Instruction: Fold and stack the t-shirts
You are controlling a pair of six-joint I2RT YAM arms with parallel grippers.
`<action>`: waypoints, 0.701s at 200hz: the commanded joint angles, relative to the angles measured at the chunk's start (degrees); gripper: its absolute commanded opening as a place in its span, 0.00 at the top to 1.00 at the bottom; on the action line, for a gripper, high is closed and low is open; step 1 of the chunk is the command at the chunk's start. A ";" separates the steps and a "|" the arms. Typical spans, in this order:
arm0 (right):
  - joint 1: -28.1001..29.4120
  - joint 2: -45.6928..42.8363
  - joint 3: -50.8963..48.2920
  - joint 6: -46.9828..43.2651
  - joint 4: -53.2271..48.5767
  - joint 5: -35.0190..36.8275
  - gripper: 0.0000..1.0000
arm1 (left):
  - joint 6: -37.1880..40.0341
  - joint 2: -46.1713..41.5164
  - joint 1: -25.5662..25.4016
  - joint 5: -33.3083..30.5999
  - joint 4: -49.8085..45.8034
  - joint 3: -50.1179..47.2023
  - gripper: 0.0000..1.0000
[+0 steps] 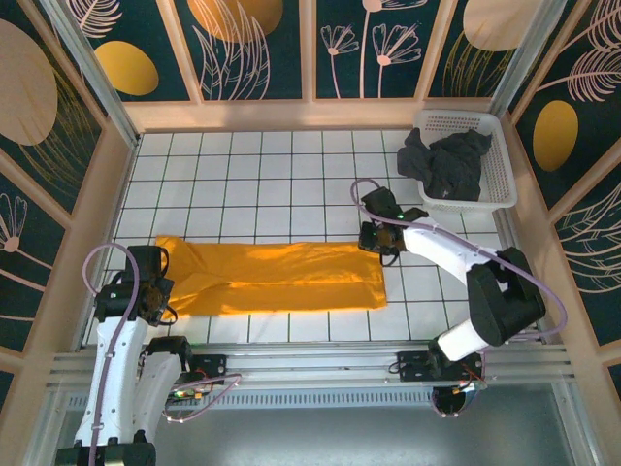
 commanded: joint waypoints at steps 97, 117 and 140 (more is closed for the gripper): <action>-11.83 20.25 7.21 9.99 3.47 -2.91 0.77 | -3.11 8.86 -0.07 15.18 20.89 -10.89 1.00; -14.45 23.61 11.61 9.80 2.91 -3.85 0.78 | -3.40 12.22 -0.07 18.22 28.84 -11.53 1.00; -14.99 25.71 16.36 9.87 1.35 -4.13 0.78 | -3.51 17.46 -0.06 20.82 31.83 -9.67 1.00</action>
